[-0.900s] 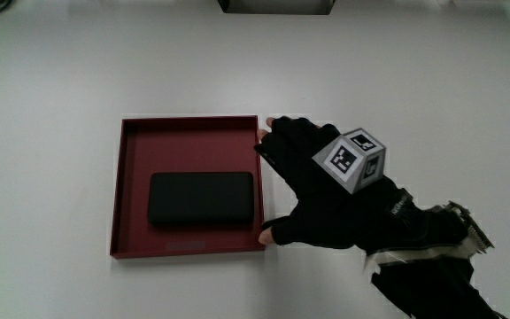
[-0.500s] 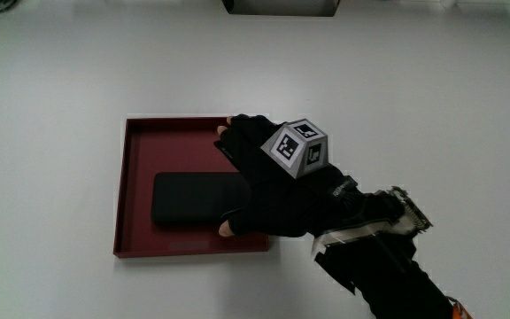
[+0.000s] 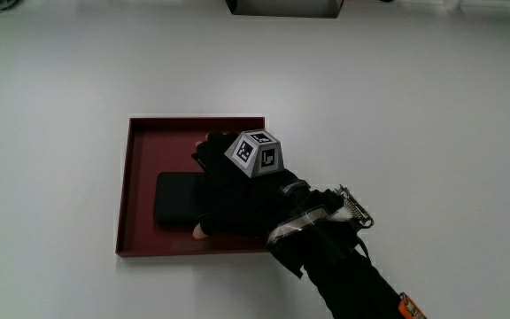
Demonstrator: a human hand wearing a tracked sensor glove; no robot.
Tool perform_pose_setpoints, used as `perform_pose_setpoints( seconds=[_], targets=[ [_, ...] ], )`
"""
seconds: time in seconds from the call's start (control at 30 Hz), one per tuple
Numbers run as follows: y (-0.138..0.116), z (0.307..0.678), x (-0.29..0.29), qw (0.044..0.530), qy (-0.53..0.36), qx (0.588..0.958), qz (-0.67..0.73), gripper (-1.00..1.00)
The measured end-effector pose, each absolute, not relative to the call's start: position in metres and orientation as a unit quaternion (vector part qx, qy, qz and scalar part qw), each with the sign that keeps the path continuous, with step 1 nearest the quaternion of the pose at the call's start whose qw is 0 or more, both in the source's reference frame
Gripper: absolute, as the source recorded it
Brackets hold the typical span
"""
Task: Pick battery from plate
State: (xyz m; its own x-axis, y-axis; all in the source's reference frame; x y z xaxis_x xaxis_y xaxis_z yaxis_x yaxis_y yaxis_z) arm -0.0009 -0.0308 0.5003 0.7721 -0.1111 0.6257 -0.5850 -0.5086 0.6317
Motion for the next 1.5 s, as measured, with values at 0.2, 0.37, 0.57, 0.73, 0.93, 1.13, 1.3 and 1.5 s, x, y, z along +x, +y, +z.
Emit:
perform_pose_setpoints(
  seconds=[0.2,0.37,0.57,0.73,0.93,1.13,1.3,1.5],
  targets=[
    [-0.027,0.510,-0.011,0.446,-0.204,0.835,0.248,0.00],
    [-0.020,0.517,-0.022,0.450,-0.212,0.836,0.231,0.00],
    [-0.015,0.531,-0.026,0.459,-0.206,0.836,0.220,0.00],
    [-0.015,0.537,-0.025,0.468,-0.203,0.833,0.216,0.12],
    [-0.014,0.536,-0.025,0.452,-0.200,0.842,0.216,0.35],
    [-0.014,0.531,-0.025,0.432,-0.204,0.851,0.219,0.58],
    [-0.014,0.523,-0.027,0.400,-0.215,0.864,0.217,0.77],
    [-0.012,0.522,-0.028,0.384,-0.219,0.871,0.213,1.00]
  ],
)
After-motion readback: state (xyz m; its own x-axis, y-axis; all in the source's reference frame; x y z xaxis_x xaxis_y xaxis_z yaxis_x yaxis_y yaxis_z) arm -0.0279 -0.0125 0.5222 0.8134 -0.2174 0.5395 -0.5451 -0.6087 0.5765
